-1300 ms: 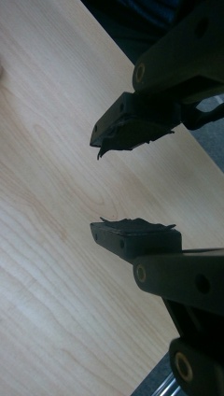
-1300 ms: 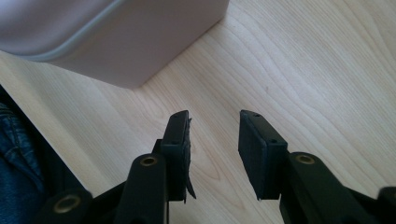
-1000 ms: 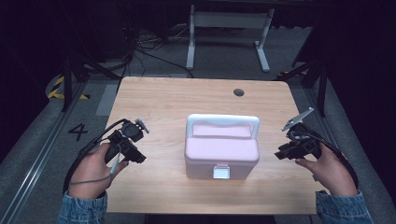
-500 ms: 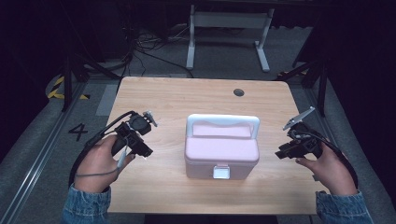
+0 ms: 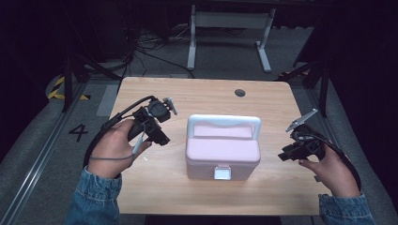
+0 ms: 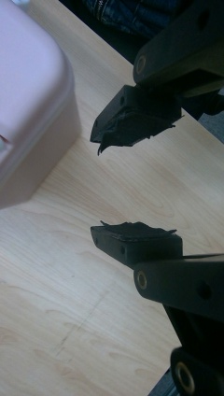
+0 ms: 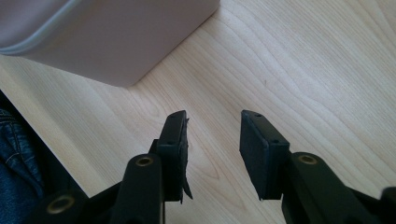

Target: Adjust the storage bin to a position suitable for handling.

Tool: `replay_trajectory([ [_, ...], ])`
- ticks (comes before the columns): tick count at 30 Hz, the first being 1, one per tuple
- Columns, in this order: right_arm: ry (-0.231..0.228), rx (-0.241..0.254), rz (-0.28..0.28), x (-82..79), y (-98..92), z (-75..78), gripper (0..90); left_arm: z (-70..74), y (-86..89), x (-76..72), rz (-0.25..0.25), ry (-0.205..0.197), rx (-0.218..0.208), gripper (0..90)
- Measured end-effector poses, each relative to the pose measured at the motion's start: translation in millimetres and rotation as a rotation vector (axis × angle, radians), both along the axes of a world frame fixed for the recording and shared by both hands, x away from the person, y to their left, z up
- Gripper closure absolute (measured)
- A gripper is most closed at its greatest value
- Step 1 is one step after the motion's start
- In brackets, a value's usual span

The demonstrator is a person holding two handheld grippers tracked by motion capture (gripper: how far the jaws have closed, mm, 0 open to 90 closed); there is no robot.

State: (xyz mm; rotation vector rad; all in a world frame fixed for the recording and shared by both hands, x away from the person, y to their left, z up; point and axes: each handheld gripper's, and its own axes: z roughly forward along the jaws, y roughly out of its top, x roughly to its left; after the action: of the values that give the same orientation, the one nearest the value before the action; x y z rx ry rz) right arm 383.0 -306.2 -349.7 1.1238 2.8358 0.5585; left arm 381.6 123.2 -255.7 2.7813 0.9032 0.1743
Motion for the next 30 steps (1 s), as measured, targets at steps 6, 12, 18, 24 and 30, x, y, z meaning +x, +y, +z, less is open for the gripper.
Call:
replay_trajectory([
  [6,-0.002,0.009,-0.012,-3.2,-4.9,0.0,60.8,14.5,-16.9,8.1,-0.032,-0.022,0.007,48.5],
  [12,-0.004,0.013,-0.026,-5.8,-9.1,-1.3,60.1,28.6,-34.2,15.9,-0.062,-0.059,-0.004,44.8],
  [18,-0.01,0.019,-0.036,-8.0,-12.8,-1.8,59.6,33.0,-51.1,24.3,-0.093,-0.073,-0.011,41.4],
  [24,-0.011,0.022,-0.044,-9.2,-16.2,-1.3,59.3,34.5,-68.2,29.5,-0.112,-0.082,0.007,37.2],
  [30,-0.012,0.028,-0.043,-10.0,-16.7,-1.2,58.9,32.1,-85.4,32.3,-0.144,-0.078,0.012,36.3],
])
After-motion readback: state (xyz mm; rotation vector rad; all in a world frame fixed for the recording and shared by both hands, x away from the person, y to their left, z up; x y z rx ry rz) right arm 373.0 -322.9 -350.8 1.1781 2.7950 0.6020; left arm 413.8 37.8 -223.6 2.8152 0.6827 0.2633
